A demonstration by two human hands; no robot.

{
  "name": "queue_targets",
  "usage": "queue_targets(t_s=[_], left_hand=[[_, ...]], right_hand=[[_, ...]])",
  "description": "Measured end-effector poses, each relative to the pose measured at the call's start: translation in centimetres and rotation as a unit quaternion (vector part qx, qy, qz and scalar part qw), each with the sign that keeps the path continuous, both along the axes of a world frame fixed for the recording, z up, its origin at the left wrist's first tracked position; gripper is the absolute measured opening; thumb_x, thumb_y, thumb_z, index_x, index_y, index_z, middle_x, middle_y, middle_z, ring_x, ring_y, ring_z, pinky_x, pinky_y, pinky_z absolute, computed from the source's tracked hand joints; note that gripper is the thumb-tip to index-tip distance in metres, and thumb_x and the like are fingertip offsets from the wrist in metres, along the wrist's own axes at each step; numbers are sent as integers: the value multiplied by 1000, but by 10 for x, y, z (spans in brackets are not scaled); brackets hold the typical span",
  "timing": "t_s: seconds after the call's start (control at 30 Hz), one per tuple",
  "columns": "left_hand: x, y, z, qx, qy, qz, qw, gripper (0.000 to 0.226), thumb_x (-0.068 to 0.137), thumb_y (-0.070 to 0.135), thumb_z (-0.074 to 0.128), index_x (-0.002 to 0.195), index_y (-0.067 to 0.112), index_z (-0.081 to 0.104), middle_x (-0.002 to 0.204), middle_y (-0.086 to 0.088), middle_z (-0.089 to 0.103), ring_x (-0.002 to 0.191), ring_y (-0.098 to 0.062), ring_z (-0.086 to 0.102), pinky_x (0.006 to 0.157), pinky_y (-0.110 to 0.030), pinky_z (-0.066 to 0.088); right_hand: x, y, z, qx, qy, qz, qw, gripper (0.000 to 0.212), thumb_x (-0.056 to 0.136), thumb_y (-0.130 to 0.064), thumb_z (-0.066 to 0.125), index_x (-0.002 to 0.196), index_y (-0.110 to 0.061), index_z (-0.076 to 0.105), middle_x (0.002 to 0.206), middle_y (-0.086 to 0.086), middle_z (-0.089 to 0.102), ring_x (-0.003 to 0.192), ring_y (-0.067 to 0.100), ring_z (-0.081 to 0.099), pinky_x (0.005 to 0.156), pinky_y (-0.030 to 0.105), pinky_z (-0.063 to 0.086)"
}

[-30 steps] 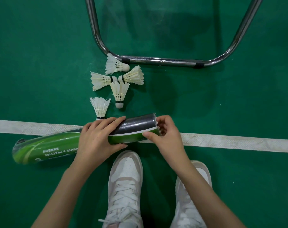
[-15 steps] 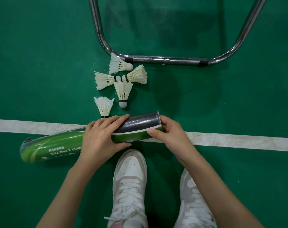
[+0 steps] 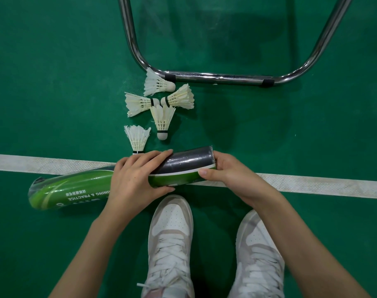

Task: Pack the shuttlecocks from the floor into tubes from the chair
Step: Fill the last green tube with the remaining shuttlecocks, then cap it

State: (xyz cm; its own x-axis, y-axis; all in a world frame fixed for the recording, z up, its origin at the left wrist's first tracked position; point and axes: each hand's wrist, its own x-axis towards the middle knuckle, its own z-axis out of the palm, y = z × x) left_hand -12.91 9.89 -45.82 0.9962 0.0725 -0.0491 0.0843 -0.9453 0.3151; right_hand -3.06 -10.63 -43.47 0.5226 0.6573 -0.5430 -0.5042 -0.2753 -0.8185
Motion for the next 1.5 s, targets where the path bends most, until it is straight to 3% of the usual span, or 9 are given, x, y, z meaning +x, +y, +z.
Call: queue_targets(t_s=[0.17,0.43,0.6,0.87,1.07,1.17,1.27,1.5], left_hand=[[1,1,2,-5,7,6,1000,78,63,69,51,134,39,38,122,7,60,105,-21,56,88,-40,39],[8,3,1,-1,8,24,1000,82,63,62,68,135,37,38,123,5,60,106,-24,55,88,-44,40],[9,6,-1,3,19,45,999,84,61,55,77,135,34,44,124,3,60,108,-26,55,89,-44,38],[12,8,0,5,29,64,998,84,61,54,77,136,35,43,124,3,59,108,-25,55,90,-43,38],[15,11,0,5,28,72,997,85,61,53,78,136,36,42,125,4,59,108,-24,55,91,-43,38],[14,10,-1,10,25,68,997,84,60,54,78,135,35,44,123,4,60,107,-25,56,89,-42,39],[12,9,-2,10,23,63,998,83,60,54,78,134,34,46,122,4,61,106,-25,56,88,-42,39],[12,9,-5,12,28,60,998,83,61,57,76,135,34,45,122,4,61,106,-25,56,88,-42,39]], right_hand=[[4,-4,2,-5,-9,-10,1000,34,88,1,57,120,-10,56,115,2,67,102,6,64,80,9,47],[28,-18,10,-37,-63,-51,996,19,85,-2,61,99,-15,62,94,-2,70,86,4,66,77,14,51],[59,-8,8,-50,-89,-132,986,12,93,-10,53,101,-13,60,97,0,70,86,10,66,86,23,52],[97,59,-25,-129,-237,-83,959,28,90,-18,59,117,-10,55,115,2,59,106,12,55,95,28,47],[117,86,-33,-173,-260,-65,948,36,89,-20,62,123,-8,55,116,3,60,103,13,55,85,18,40],[118,92,-38,-195,-265,-34,944,34,89,-21,62,120,-9,60,110,-2,61,97,9,54,84,20,40],[116,95,-44,-194,-265,-25,944,24,89,-19,62,111,-10,66,109,2,66,102,16,61,87,25,44],[111,71,-42,-176,-271,-101,941,31,90,-20,59,118,-8,62,114,4,65,97,12,58,81,16,42]])
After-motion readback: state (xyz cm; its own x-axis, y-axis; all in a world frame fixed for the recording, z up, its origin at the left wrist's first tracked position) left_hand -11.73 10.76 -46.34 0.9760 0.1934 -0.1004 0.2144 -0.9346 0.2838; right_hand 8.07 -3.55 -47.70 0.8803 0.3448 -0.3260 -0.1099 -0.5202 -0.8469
